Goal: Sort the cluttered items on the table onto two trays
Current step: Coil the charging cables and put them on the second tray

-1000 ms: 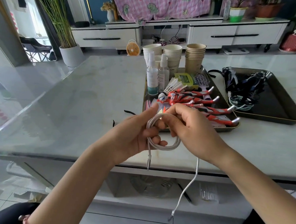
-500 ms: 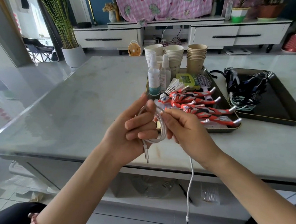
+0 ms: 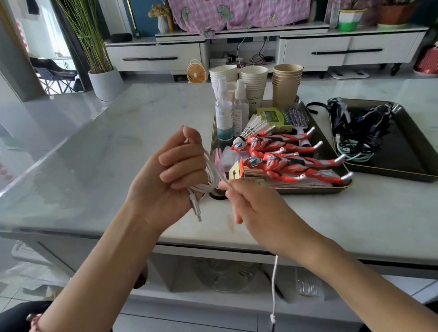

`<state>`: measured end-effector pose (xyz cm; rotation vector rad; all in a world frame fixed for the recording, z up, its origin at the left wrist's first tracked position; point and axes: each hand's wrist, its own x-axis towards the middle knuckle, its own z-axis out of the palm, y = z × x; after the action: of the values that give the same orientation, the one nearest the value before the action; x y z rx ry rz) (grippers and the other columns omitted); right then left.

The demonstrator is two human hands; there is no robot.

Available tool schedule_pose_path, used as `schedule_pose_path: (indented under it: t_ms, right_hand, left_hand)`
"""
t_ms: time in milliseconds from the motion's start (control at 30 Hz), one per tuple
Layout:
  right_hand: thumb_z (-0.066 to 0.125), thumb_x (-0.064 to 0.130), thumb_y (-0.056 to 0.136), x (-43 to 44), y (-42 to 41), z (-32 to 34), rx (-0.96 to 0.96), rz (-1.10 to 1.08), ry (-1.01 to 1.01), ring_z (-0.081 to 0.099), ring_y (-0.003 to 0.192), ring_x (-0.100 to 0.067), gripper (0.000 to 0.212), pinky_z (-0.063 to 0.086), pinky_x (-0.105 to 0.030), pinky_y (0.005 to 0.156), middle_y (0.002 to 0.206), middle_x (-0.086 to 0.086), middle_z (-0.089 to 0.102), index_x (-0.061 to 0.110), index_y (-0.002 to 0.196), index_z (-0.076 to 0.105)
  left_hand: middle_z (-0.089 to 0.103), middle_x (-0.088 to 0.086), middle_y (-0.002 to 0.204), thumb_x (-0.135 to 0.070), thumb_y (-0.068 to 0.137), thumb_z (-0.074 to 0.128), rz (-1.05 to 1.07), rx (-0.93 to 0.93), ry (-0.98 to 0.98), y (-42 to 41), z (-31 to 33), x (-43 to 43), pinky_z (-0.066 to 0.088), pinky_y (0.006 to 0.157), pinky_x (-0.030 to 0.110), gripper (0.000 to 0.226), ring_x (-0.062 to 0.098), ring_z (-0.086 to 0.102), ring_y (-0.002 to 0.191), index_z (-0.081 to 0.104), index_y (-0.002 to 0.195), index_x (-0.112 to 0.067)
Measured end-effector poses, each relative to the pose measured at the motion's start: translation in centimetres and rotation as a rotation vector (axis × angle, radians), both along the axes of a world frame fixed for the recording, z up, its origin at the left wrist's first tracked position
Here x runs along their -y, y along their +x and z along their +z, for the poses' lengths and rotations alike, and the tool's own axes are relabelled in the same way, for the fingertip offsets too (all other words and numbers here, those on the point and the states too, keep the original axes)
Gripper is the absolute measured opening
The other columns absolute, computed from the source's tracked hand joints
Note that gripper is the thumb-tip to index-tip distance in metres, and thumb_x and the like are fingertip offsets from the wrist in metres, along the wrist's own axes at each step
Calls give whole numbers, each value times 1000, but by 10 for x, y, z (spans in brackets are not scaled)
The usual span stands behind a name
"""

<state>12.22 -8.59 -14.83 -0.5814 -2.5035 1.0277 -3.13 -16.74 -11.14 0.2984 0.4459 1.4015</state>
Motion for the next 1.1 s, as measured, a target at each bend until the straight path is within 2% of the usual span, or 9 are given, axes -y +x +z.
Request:
schedule_pose_path:
  t_ms: [133,300,400,533,633,767,900,1033,1100]
  right_hand:
    - [34,22,101,13,6,7,201,61,361,58,79,-20,25,43,-33,66,86,0,58,15,122,45]
    - [42,17,97,21,10,18,175,47,606,62,88,-23,14,39,-26,65,101,-3,62,16,107,51]
    - [41,17,97,17,12,21,170,53,580,61,90,-24,13,37,-26,66,100,-4,61,16,104,52]
    - [39,16,98,7,13,16,170,29,526,61,94,-25,21,47,-33,72,104,-4,63,18,111,55]
    - [37,19,99,11,12,11,193,61,570,60,97,-26,24,45,-33,74,108,-5,62,18,118,52]
    - [44,19,96,20,11,19,141,112,511,59,98,-26,18,43,-31,75,109,-6,60,13,108,56]
    - [55,25,91,10,17,33,101,146,488,58,92,-20,16,46,-28,76,96,-1,59,13,99,62]
    - [62,25,88,-3,26,46,76,138,406,48,74,-4,8,36,-15,66,79,12,54,19,87,68]
    - [66,26,84,-11,28,51,25,116,298,54,72,-3,6,39,-14,66,76,14,58,22,81,69]
  left_hand:
    - [62,5,60,-26,98,37,232,-133,11,11,-6,-16,45,43,19,36,11,54,44,59,84,-1]
    - [72,18,87,-26,99,32,430,-537,-6,29,-20,-25,59,74,31,40,27,71,84,60,90,1]
    - [71,18,96,-25,101,28,404,-431,-3,29,-17,-24,54,86,36,41,26,70,91,59,98,2]
    - [68,27,99,-16,99,29,439,-89,85,24,-4,-19,54,77,44,36,36,70,83,54,104,9]
    - [65,30,104,-14,96,33,409,-35,86,24,-3,-17,54,76,45,36,38,69,85,51,111,14]
    - [69,20,103,-15,94,37,302,-481,-41,34,-12,-19,56,79,39,30,27,69,88,48,113,5]
    - [61,8,65,-12,94,44,224,-1072,-219,43,-23,-16,46,60,30,21,14,58,55,58,88,2]
    - [69,16,73,-12,98,26,-90,-944,-130,41,-17,-10,58,67,33,42,23,69,64,62,83,1]
    - [72,16,77,-18,97,24,-210,-935,-120,37,-15,-9,56,53,24,41,24,70,60,60,91,0]
